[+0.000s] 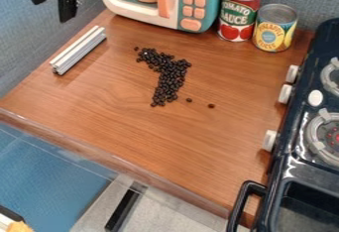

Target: Sweep into pile

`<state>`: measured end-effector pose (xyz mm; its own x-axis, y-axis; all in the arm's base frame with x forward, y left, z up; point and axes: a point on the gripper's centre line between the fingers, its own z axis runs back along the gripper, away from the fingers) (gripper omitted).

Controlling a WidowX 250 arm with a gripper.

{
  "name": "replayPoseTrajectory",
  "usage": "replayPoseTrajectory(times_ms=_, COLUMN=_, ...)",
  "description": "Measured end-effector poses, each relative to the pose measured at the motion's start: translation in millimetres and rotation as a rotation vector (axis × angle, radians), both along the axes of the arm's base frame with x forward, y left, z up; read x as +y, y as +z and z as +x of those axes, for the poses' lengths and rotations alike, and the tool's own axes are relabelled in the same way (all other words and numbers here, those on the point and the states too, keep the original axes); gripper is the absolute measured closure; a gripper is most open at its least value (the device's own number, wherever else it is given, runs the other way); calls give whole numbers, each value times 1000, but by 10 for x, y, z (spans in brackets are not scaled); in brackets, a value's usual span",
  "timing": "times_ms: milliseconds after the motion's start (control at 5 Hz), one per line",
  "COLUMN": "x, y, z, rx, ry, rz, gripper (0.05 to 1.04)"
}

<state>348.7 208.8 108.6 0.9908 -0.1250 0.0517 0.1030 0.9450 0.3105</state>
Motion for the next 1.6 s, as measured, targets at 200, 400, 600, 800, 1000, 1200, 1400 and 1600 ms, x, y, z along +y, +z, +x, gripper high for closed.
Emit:
replayPoseTrajectory(times_ms=200, x=-18, y=-186, z=-13, rx=40, ry=1, rz=-27, gripper=83)
replayPoseTrajectory(times_ms=400, x=-31, y=-258, z=27, rx=39, ry=-35, rz=-40, gripper=83)
replayPoseTrajectory(times_ms=600, x=16, y=-347, z=58, rx=44, ry=-70, rz=-48, gripper=83)
replayPoseTrajectory(times_ms=800, x=141, y=-415, z=69, rx=40, ry=-81, rz=-53, gripper=83)
replayPoseTrajectory(times_ms=1000, x=184, y=-476, z=86, rx=61, ry=-90, rz=-96, gripper=83)
replayPoseTrajectory(times_ms=1200, x=211, y=-518, z=104, rx=79, ry=-76, rz=-147, gripper=83)
replayPoseTrajectory(times_ms=1400, x=204, y=-522, z=50, rx=97, ry=-77, rz=-180, gripper=83)
replayPoseTrajectory(times_ms=1600, x=175, y=-529, z=44, rx=99, ry=-76, rz=-198, gripper=83)
